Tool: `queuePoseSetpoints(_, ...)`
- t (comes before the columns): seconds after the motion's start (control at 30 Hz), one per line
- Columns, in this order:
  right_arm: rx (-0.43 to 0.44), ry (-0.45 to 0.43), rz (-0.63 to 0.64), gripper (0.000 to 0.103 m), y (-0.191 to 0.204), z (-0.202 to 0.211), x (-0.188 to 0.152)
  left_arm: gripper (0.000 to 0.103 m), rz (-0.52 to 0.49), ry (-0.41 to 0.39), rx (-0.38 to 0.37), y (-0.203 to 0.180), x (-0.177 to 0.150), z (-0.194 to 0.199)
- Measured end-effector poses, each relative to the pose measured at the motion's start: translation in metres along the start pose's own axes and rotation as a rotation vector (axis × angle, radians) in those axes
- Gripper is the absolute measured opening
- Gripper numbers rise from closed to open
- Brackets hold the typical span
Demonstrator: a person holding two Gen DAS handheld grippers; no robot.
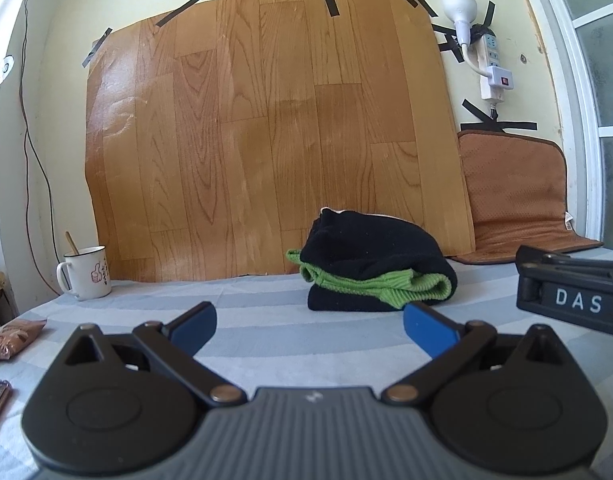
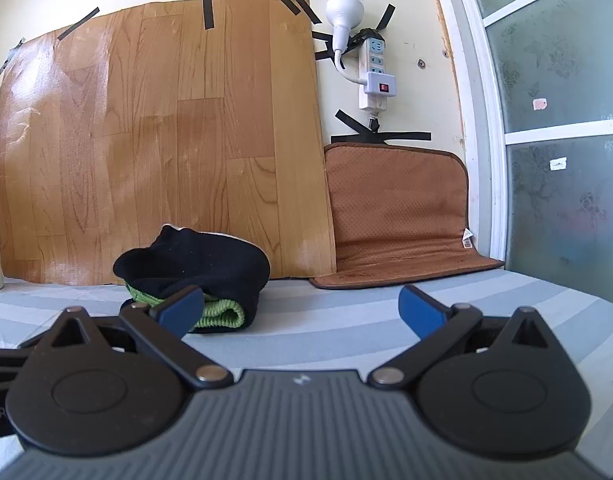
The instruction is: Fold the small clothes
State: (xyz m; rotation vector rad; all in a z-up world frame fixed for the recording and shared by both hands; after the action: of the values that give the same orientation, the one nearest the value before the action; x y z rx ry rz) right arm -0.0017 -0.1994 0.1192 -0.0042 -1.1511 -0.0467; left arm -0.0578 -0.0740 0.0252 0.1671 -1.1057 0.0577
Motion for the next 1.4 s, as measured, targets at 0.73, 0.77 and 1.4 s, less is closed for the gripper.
queuePoseSetpoints(0.73, 0.017, 0.005, -0.021, 0.103, -0.0032, -0.0016, 0.0000, 0.103, 0.012, 0.033, 0.002, 0.0027, 0.0000, -0.0053)
queuePoseSetpoints(0.77, 0.017, 0.005, -0.023, 0.103, -0.0033, -0.0016, 0.0000, 0.103, 0.012, 0.035, 0.001, 0.0027, 0.0000, -0.0055)
queuePoseSetpoints(1.4, 0.022, 0.004, -0.039, 0.103, -0.0047, -0.0011, -0.0002, 0.103, 0.013, 0.052, 0.008, 0.0024, -0.0001, -0.0079)
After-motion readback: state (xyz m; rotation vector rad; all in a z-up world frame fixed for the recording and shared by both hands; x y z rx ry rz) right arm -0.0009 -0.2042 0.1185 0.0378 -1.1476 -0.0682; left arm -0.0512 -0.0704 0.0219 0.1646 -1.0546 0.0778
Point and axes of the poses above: each gripper's, at about its wrist camera, not at the fingertips, and z roughly against the way its jaws point, y to its left, x to its top, the point moved 3 cm from there along -z, roughly the way its jaws point, and after that the axes turned 13 degrees about y, right-handed, at the moved point
